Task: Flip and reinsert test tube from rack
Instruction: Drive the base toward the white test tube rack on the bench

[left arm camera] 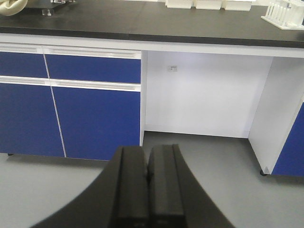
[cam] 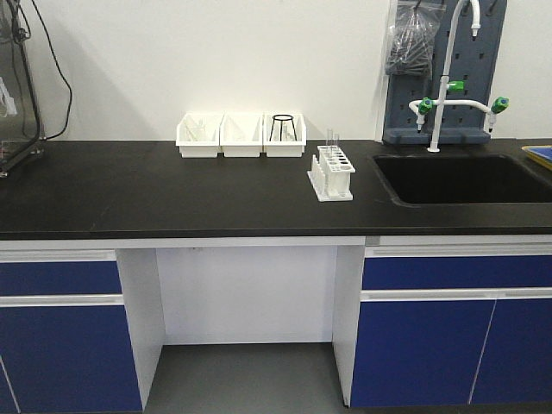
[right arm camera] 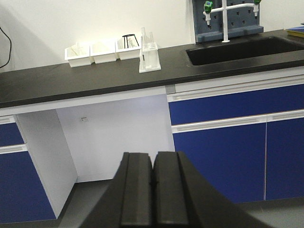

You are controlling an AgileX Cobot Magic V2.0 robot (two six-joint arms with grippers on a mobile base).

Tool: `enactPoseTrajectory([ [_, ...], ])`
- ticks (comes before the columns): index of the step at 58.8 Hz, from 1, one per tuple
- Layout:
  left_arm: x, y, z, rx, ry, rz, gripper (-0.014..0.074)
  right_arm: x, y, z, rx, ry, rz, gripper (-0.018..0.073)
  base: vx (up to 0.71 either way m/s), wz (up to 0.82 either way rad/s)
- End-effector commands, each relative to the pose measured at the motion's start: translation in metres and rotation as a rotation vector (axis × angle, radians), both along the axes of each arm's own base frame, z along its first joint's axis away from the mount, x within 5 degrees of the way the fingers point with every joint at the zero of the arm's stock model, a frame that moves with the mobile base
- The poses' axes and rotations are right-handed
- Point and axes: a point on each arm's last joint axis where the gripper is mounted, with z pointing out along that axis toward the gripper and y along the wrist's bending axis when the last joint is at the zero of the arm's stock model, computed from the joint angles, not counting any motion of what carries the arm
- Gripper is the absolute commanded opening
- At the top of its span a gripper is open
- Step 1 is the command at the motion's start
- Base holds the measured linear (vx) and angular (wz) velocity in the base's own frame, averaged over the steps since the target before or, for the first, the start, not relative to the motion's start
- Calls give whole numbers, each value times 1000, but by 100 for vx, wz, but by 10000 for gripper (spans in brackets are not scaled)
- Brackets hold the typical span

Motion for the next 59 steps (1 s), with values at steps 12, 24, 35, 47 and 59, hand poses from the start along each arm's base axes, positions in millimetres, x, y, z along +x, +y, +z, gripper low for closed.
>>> enactPoseTrajectory([
  [12,1,-1,8,5,-99,-9,-6,0,1,8,-9,-96,8,-8,0,0],
  [24,1,-1,8,5,-99,-9,-6,0,1,8,-9,-96,8,-8,0,0],
  [35,1,-1,8,5,-99,-9,-6,0,1,8,-9,-96,8,-8,0,0],
  [47,1,-1,8,5,-99,-9,-6,0,1,8,-9,-96,8,-8,6,0],
  [59,1,-1,8,5,-99,-9,-6,0,1,8,-9,-96,8,-8,21,-2],
])
